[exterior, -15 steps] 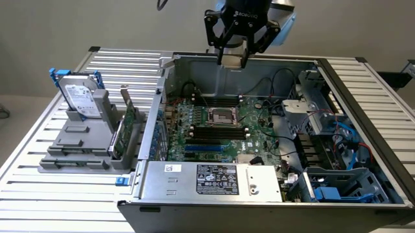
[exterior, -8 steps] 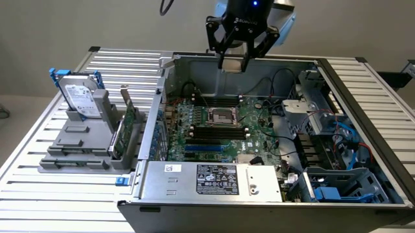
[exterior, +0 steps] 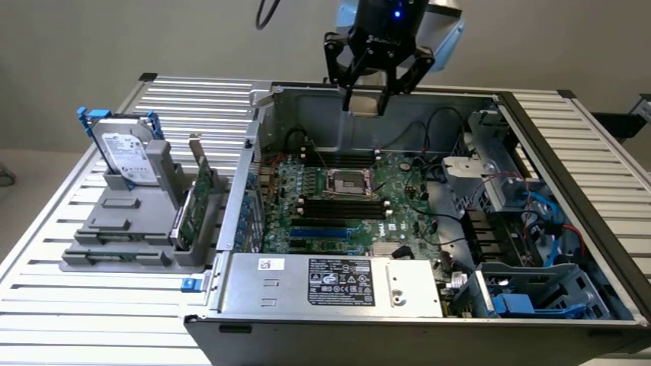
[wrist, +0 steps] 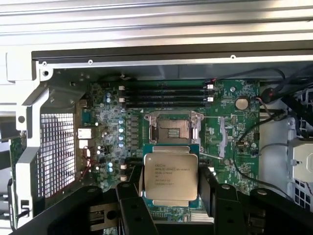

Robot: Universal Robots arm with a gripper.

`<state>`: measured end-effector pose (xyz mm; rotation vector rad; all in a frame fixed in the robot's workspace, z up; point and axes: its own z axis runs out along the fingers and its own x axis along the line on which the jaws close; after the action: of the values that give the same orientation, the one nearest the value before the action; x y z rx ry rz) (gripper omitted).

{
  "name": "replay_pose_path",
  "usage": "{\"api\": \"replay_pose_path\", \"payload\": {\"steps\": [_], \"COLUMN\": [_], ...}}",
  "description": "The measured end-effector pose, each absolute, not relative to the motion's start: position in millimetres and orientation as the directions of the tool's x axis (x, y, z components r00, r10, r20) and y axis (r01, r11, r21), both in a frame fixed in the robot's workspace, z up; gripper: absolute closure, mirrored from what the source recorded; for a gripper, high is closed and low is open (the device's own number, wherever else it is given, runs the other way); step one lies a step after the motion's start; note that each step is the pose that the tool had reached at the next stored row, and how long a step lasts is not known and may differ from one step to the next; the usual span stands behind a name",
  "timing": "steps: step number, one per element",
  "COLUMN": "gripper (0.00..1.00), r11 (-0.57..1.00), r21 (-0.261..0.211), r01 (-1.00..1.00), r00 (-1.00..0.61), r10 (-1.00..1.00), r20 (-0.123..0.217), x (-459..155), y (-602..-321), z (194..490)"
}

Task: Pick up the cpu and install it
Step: 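Pick up the cpu and move it towards the insertion slot, then place the cpu into insertion slot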

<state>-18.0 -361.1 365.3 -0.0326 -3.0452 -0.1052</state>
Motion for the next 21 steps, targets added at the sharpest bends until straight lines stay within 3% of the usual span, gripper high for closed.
{"api": "replay_pose_path", "payload": {"steps": [21], "gripper": [0.45], "r11": [0.997], "r21": [0.068], "r01": [0.02], "r00": [-0.997], "r10": [0.015], "r20": [0.081], "x": [-18.0], "y": [-350.3], "z": [357.2]}}
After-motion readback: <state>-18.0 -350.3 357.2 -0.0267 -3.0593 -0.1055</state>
